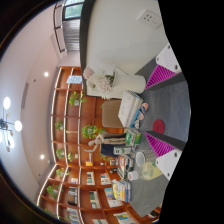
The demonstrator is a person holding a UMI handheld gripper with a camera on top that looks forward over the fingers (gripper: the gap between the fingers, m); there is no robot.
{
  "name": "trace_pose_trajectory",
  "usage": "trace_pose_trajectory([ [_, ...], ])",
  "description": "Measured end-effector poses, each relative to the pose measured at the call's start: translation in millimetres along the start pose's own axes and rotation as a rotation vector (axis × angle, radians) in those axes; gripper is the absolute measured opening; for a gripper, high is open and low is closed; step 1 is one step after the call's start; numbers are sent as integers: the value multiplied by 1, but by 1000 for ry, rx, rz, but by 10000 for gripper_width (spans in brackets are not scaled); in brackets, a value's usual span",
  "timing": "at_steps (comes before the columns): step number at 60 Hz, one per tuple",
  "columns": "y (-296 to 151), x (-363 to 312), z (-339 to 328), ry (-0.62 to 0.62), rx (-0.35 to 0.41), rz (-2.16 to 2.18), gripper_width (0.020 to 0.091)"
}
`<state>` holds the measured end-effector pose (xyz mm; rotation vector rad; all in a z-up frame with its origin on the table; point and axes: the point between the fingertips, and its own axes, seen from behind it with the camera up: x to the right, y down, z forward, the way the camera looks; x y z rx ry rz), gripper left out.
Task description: Pour water
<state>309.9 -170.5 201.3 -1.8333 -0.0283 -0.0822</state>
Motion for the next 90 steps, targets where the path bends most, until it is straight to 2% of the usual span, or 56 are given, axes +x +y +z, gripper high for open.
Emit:
trace_pose_trajectory([
  [6, 16, -26, -2, -45, -7, -2, 809],
  [8, 36, -45, -2, -62, -10, -4, 810],
  [9, 24, -40, -1, -75, -16, -8, 810],
  [11, 57, -74, -2, -93, -17, -2, 808],
  [14, 71, -100, -3, -127, -19, 11, 808],
  [27, 100, -195, 0, -262, 7, 76, 810],
  [28, 105, -179, 1, -273, 14, 73, 813],
  [29, 100, -205, 3, -266, 20, 73, 816],
  [32, 96, -214, 10, -255, 44, 63, 832],
  [44, 77, -227, 48, -189, 106, 8, 832],
  [45, 79, -206, 51, -193, 110, 5, 832],
  [46, 73, -228, 55, -183, 110, 6, 833],
  [50, 67, -229, 65, -173, 119, 14, 823],
  [54, 64, -227, 74, -147, 128, 29, 801],
  [57, 65, -225, 79, -130, 131, 39, 756],
  [59, 68, -205, 82, -127, 142, 39, 698],
  [61, 67, -204, 83, -115, 151, 37, 606],
  [62, 67, -205, 84, -117, 157, 33, 608],
  [63, 67, -207, 84, -120, 162, 30, 499],
  [67, 67, -206, 84, -105, 191, 24, 475],
  [70, 67, -209, 83, -110, 195, 12, 415],
  [74, 66, -213, 84, -130, 189, 5, 387],
  [75, 66, -213, 84, -133, 189, 9, 358],
  [90, 64, -212, 84, -136, 198, 17, 356],
])
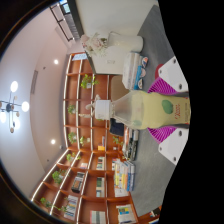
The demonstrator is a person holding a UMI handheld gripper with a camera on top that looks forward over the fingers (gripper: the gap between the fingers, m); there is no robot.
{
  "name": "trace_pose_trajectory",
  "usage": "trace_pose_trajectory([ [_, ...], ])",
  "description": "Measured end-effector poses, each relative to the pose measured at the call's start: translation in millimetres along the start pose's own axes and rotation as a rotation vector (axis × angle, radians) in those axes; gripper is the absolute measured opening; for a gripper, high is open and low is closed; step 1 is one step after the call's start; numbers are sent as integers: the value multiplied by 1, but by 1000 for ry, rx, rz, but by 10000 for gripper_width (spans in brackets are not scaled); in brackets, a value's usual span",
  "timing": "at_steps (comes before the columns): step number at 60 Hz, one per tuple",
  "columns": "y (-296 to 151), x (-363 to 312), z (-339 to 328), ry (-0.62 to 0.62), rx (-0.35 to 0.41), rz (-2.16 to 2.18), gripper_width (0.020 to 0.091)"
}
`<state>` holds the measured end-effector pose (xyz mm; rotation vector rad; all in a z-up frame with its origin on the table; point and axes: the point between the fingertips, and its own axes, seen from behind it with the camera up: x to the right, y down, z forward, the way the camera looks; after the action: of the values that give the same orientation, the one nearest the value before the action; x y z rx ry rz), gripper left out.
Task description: Pour water
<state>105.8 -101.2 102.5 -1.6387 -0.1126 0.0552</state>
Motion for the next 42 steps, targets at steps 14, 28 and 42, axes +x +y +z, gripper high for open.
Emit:
trace_pose_trajectory([
  [14, -8, 40, 0, -11, -70, -298, 363],
  [28, -34, 106, 55, 113, -113, -1009, 362],
  [42, -51, 123, 97, 139, -127, -1490, 361],
])
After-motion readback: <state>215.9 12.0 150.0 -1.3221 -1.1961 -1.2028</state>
